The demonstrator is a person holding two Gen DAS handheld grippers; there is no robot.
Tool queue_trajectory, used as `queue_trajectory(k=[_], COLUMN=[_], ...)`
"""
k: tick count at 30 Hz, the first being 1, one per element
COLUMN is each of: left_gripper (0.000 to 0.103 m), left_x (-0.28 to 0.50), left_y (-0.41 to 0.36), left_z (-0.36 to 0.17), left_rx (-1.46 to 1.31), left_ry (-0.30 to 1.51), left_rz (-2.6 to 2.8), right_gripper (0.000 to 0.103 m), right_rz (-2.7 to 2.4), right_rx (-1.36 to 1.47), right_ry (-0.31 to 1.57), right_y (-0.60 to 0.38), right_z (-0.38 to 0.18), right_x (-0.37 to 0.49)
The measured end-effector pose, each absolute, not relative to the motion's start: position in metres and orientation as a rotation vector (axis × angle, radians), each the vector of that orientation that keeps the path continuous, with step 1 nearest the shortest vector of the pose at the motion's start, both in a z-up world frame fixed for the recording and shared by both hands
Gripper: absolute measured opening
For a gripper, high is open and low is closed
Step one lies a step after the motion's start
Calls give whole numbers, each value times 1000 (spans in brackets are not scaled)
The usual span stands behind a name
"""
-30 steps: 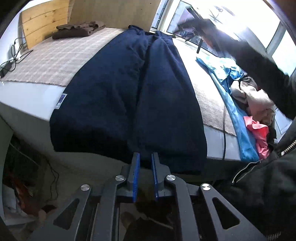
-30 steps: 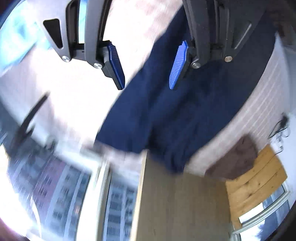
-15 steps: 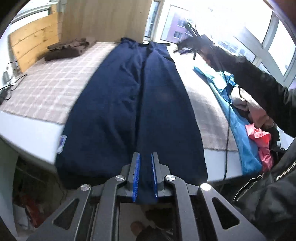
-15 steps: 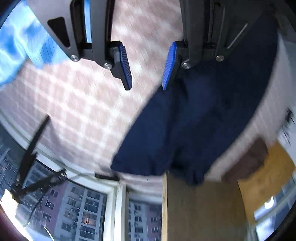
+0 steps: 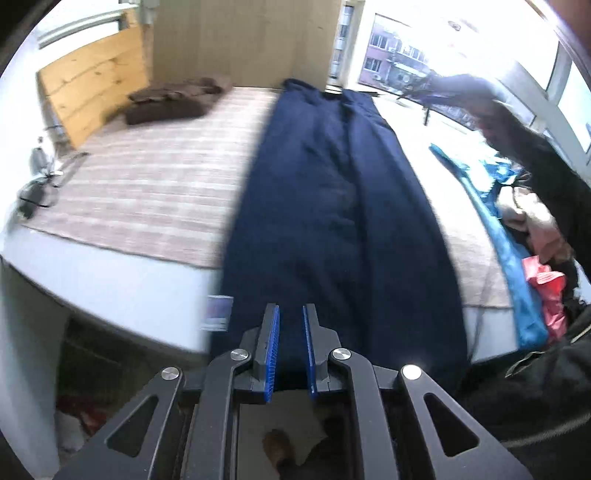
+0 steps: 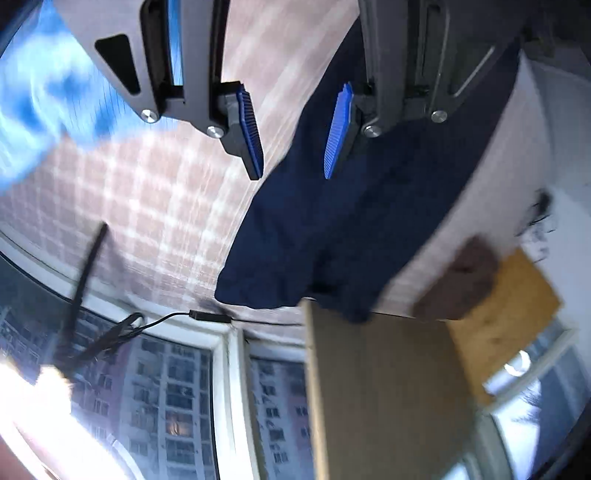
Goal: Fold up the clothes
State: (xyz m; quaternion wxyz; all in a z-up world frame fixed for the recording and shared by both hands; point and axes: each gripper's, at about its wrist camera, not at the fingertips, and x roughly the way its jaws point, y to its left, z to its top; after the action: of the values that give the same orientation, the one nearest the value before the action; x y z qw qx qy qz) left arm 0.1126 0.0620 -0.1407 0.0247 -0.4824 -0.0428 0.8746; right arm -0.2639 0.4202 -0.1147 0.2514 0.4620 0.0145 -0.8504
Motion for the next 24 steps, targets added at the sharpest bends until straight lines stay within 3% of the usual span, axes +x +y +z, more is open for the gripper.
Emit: queue_trajectory(k=[4, 9, 11, 15, 19, 24], left_gripper=[11, 14, 22, 25, 31, 31], left_x=[123, 133, 136, 136, 130, 124], left_y=[28, 2, -4, 2, 4, 8], left_z=[-151, -165, -169, -185, -208, -224], left_rx=[-1530, -1514, -1495, -1449, -1476, -1498], left_ry=[-71, -48, -35, 63, 11, -45], left_rz=[2644, 2489, 2433, 2337, 2252, 2241], right_gripper=[34, 34, 34, 34, 34, 34], right_rz=[-2279, -2293, -2292, -2320, -2378, -2328], right_rx=[1297, 1484, 1538, 1589, 1609, 1655], right_ry=[-83, -223, -303, -343, -261, -349], right_y=[436, 426, 415, 391, 371, 362], right_z=[-117, -166, -185, -207, -214, -222], right_x=[-158, -1, 46, 96, 113, 127])
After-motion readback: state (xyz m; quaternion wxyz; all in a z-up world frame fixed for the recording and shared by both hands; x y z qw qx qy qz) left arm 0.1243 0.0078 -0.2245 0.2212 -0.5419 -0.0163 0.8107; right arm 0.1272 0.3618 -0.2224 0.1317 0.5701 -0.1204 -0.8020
